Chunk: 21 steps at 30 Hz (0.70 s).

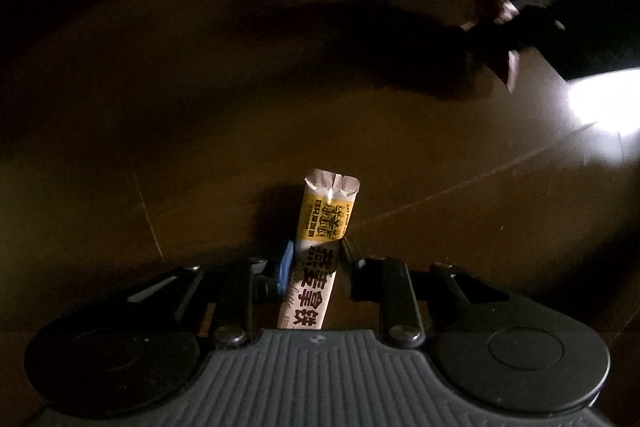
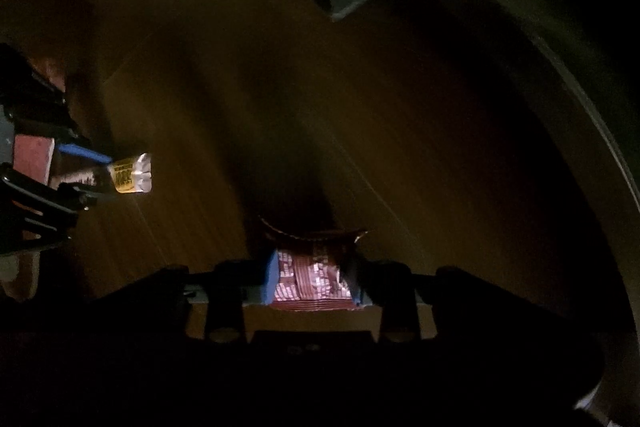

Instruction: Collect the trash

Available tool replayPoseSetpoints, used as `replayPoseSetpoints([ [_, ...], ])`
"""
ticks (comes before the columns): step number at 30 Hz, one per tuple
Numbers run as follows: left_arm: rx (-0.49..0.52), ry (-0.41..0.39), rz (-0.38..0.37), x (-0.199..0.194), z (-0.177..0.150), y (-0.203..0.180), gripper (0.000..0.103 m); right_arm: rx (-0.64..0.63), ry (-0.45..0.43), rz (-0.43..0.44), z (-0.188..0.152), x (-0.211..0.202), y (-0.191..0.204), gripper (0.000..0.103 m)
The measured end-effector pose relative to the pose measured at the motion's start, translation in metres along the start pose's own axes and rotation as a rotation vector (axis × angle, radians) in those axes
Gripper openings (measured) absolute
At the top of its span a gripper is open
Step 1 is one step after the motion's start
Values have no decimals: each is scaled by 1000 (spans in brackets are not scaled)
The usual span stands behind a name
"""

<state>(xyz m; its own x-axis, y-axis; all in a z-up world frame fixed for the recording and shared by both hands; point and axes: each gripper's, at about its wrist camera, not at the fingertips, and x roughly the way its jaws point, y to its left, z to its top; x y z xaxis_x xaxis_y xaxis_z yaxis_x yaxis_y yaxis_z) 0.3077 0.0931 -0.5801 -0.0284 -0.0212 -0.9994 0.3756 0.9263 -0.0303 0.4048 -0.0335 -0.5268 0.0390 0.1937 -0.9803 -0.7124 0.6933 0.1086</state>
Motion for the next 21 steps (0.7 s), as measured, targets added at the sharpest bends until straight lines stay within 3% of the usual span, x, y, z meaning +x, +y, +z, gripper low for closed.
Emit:
replayPoseSetpoints([
  [9, -13, -122, -27, -58, 14, -9, 22, 185, -66, 1, -33, -59, -7, 31],
  [14, 6, -227, -54, -123, 27, -24, 20, 261, -146, -18, -43, -118, -2, 31],
  [16, 14, -265, -53, -148, 30, -31, 10, 278, -194, -34, -48, -147, 1, 31],
  [19, 32, -324, -55, -186, 27, -37, 9, 303, -261, -53, -54, -190, 8, 31],
  [21, 42, -370, -45, -213, 28, -65, 9, 322, -301, -56, -62, -218, 14, 30],
])
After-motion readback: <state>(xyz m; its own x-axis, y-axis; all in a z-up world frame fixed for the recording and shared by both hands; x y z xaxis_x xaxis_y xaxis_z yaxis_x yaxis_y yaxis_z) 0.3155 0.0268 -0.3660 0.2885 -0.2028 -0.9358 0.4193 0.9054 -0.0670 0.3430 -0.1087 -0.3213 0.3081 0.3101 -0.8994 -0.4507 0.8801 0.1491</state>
